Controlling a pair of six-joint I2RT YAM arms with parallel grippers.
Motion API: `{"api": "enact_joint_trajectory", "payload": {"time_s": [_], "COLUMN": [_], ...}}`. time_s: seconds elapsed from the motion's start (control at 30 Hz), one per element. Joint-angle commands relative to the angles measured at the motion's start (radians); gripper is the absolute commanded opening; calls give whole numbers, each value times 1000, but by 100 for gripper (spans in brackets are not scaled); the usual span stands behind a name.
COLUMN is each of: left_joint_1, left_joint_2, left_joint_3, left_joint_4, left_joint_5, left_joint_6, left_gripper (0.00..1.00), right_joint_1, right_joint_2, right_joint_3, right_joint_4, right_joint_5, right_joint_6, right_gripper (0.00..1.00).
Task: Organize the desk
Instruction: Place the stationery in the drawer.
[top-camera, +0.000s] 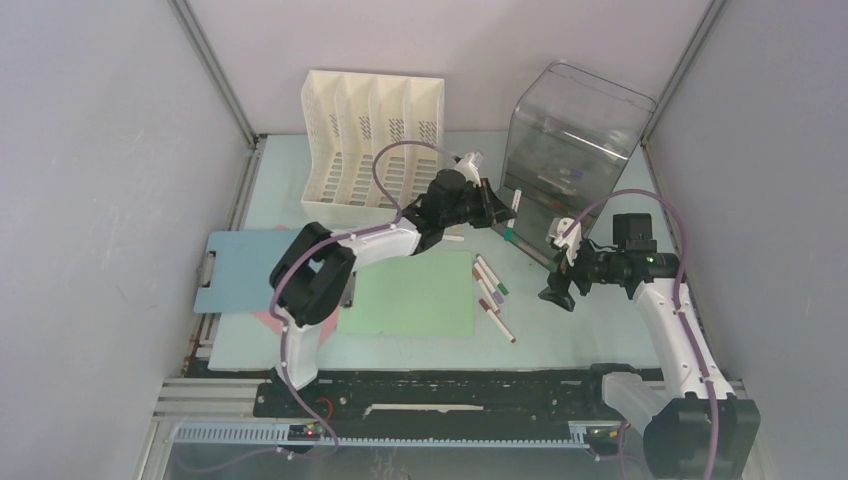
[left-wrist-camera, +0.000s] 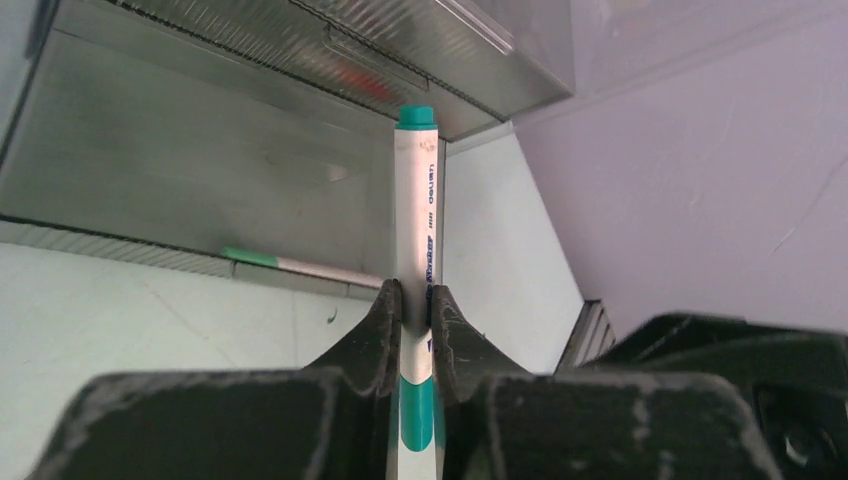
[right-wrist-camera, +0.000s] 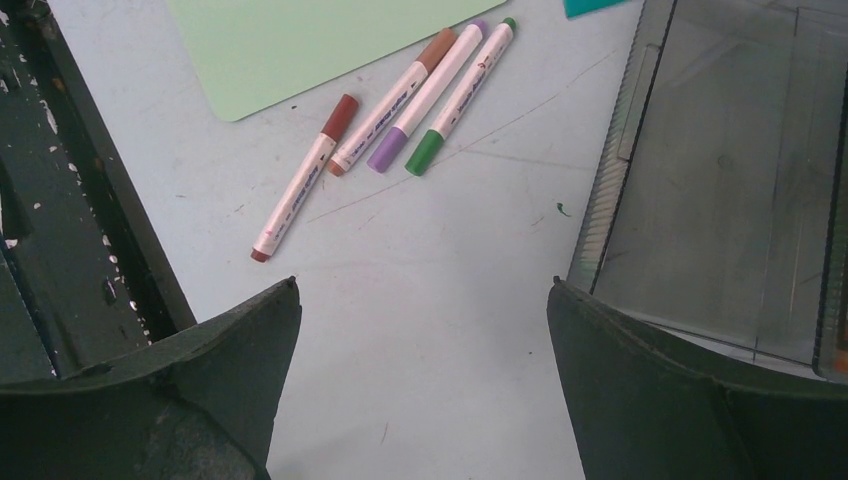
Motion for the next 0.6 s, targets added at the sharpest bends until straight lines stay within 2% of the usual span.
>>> {"api": "enact_joint_trajectory", "payload": {"time_s": [0.0,0.2,0.3,0.57], "left_joint_1": [-3,-3,-3,-1], "left_joint_2": [86,194,228,305], "left_joint_3": [111,191,204,252], "left_joint_4": [111,143,150,202], "left_joint_5": [-4,-37,-57,-68], "left_joint_6": [-192,-338,-389,-502], "left_gripper": [1,1,8,18], "right_joint_1": [-5,-8,-11,-13], "right_joint_2": [-8,-7,-4,-3], "right_joint_3": [-1,0,0,0], "right_joint_4": [-1,-1,-2,-3], "right_joint_5": [-11,-14,-15,-13], "right_joint_6": [-20,-20,-21,-23], "right_gripper": [100,100,100,100]}}
